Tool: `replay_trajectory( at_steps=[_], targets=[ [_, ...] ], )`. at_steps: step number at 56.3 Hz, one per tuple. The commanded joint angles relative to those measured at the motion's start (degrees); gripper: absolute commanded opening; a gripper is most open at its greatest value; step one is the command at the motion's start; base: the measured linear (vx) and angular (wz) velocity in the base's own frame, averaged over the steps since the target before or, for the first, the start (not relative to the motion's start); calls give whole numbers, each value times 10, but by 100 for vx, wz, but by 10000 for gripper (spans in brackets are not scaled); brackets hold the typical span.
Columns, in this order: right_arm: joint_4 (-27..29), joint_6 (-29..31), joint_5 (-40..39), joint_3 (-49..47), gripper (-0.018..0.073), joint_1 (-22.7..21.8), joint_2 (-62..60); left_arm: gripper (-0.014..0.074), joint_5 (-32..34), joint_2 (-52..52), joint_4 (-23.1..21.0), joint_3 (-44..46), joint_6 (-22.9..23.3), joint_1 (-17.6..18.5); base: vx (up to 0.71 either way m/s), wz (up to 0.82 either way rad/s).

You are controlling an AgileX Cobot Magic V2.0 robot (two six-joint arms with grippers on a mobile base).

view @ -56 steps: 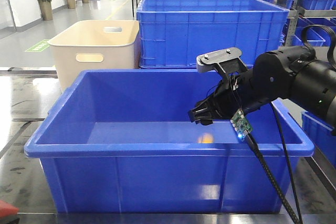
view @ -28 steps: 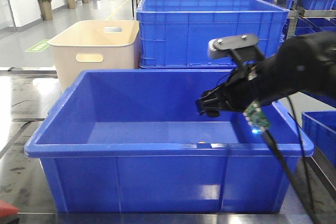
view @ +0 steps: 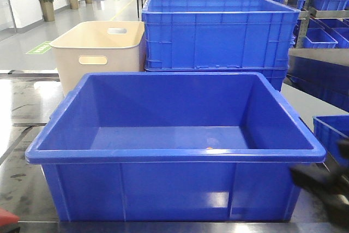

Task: Pick red and yellow blocks into blue bin
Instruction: 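Move the right gripper over the blue bin and release the yellow brick, then move the left gripper over the blue bin and release the red cube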

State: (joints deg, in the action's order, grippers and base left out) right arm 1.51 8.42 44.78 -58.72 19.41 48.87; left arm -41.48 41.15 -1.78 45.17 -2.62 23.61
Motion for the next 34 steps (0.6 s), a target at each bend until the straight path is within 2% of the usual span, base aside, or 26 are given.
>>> replay_trajectory(
  at_steps=[1,9,16,34],
  targets=[
    [-1,4,-49,43,573,1,-81,264,45,0,-5,16,0,3,0,0],
    [19,4,-36,123,573,1,-167,264,45,0,-5,16,0,3,0,0],
    [23,5,-21,170,564,1,-194,264,46,0,-5,16,0,3,0,0],
    [22,2,-16,183,559,1,-198,264,58,0,-5,16,0,3,0,0]
  ],
)
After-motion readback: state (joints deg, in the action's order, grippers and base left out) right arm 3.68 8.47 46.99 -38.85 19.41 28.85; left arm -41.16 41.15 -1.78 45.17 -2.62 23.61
